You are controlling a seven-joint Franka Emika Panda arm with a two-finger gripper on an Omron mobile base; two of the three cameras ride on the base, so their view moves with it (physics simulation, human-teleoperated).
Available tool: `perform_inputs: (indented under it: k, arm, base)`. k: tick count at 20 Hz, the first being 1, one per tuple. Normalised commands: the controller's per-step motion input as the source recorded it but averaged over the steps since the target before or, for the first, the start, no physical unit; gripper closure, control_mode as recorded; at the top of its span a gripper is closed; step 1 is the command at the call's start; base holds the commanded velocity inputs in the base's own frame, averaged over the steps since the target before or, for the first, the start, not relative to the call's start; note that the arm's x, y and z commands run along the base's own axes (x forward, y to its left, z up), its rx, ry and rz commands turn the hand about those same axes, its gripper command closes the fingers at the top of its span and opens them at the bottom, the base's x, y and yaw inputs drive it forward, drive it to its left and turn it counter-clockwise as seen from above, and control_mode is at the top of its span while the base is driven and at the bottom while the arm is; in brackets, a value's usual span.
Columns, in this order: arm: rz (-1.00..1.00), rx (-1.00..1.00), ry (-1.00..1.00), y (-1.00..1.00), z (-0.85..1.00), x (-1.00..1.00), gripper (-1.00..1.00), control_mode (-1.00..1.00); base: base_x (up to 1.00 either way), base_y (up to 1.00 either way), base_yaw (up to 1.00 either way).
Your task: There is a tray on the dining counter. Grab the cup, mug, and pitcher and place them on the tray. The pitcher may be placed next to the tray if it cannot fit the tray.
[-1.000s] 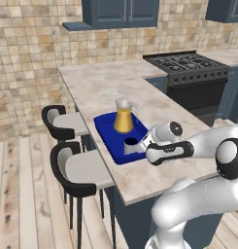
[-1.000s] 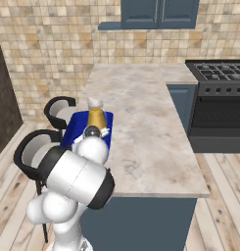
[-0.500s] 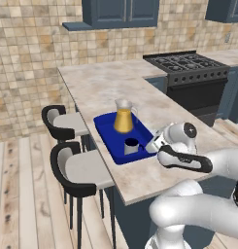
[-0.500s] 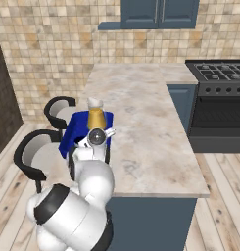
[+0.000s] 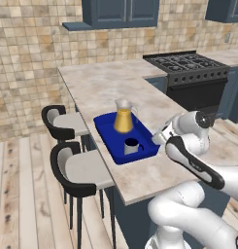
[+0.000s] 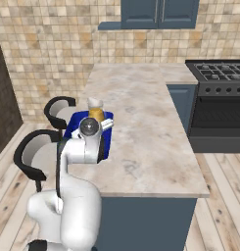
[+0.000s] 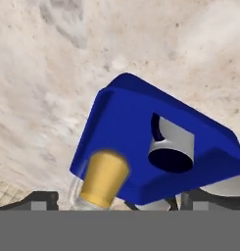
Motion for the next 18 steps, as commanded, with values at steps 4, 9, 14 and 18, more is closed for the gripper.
perform_inputs:
  k: [4, 9, 14, 18]
  arm:
    - [-0.16, 0.00, 0.23, 0.00, 1.00, -0.41, -1.00, -1.00]
    - [-0.19, 0.00, 0.19, -0.13, 1.00, -0.64, -1.00, -1.00]
    - [-0.21, 0.00, 0.17, -0.21, 0.82, -0.94, -1.00, -1.00]
    - [-0.19, 0.00, 0.02, -0.34, 0.21, -0.83, -1.00, -1.00]
  base:
    - [0.00, 0.00, 0.00]
    - [0.00, 0.00, 0.00]
    - [0.00, 0.00, 0.00]
    - [0.00, 0.00, 0.00]
